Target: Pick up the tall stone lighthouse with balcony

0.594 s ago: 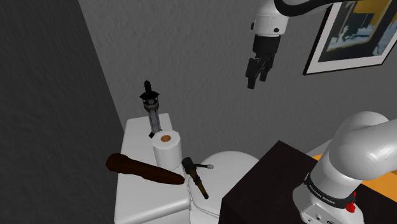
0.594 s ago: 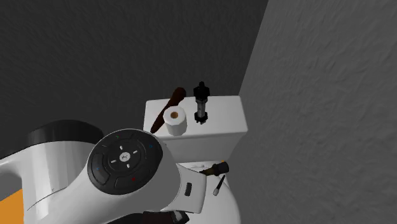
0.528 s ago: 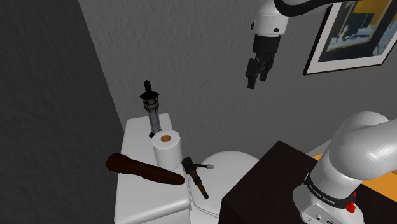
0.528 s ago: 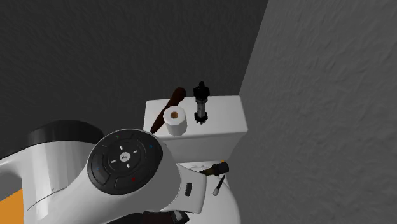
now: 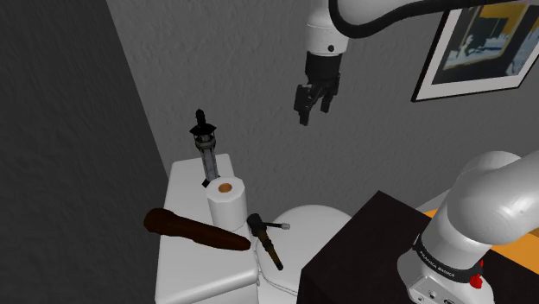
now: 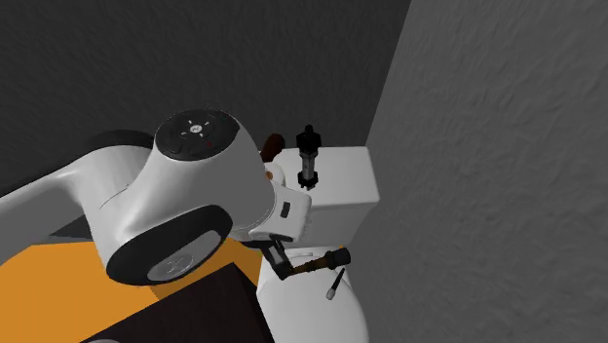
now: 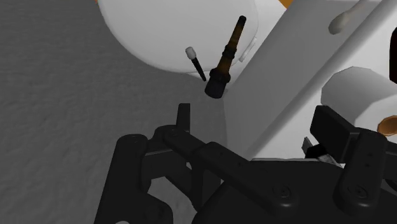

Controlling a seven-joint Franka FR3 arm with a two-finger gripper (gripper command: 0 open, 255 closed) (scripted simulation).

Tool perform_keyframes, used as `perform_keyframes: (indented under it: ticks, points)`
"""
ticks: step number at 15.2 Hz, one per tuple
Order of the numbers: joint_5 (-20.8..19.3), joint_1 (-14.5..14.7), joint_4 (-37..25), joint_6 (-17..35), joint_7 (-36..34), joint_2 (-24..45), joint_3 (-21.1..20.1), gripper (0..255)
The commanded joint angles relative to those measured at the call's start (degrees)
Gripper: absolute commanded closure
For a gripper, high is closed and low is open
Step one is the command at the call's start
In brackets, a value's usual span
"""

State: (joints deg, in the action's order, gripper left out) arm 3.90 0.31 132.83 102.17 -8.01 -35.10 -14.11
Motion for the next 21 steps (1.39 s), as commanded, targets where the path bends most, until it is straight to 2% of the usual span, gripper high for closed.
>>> perform_keyframes:
  ticks: [1, 5, 8, 11, 14, 17, 21]
  points:
    - [-0.61, -0.16, -1.9, 1.97, -3.3, 2.82, -2.81, 0]
    - [-3.39, -1.06, -7.11, 5.05, -10.38, 9.65, -8.69, 0]
    - [-6.96, -2.01, -11.9, 6.51, -16.22, 15.47, -13.14, 0]
    - [-12.0, -2.88, -17.52, 6.95, -22.59, 22.05, -17.56, 0]
    - [-18.66, -3.05, -24.1, 6.05, -29.44, 29.62, -21.65, 0]
    - [-26.68, -1.45, -31.82, 3.47, -36.26, 38.22, -24.58, 0]
    - [-36.74, 3.86, -43.01, -1.66, -42.96, 49.41, -25.45, 0]
